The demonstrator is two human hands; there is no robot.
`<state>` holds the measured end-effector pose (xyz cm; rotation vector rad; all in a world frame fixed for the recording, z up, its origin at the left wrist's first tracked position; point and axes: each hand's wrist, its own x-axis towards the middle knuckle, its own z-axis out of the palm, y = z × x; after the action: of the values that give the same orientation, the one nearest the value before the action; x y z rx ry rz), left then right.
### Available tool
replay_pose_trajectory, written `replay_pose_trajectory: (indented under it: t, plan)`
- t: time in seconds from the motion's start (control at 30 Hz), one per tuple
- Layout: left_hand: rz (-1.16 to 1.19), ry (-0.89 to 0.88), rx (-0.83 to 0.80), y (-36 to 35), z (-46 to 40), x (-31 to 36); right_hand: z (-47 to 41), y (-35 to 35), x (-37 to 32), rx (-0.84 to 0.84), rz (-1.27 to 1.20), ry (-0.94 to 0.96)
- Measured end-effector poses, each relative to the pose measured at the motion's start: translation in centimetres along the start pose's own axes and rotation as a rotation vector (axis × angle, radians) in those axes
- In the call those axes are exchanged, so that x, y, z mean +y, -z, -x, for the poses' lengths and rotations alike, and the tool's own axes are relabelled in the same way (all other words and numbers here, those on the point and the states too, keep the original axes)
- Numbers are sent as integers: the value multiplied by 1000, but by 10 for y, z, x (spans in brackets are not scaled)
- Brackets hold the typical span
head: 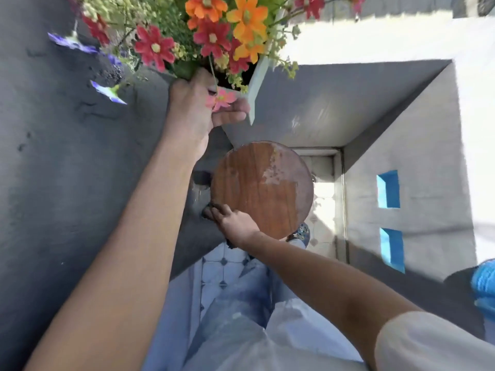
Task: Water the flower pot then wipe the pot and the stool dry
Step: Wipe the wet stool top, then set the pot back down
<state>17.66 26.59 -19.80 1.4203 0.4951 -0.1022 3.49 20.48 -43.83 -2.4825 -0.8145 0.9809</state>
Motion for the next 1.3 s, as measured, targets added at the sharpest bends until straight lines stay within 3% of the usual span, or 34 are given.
replay_pose_trajectory:
  t: [0.13,0.33,0.53,0.83,1.03,1.1,1.23,1.3]
  plan:
    - [-14,48,15,2,-11,-9,-5,10,26,112,89,83]
    - [-42,64,24,5,-10,-18,-11,99,137,447,-51,-187]
    - [-65,72,24,-2,-7,-15,-13,100,146,512,-83,-312]
    - [-66,40,31,0,-12,-7,7,7,49,295,-52,17]
    - [-61,40,11,2,-11,-11,-36,18,18,167,70,199]
    - [-67,43,6,3,-12,-15,-54,47,38,242,67,120]
    - [-55,54,18,7,-12,-24,-62,101,110,415,-52,-259]
    - [-45,65,31,7,-10,-28,-53,105,134,480,-150,-352]
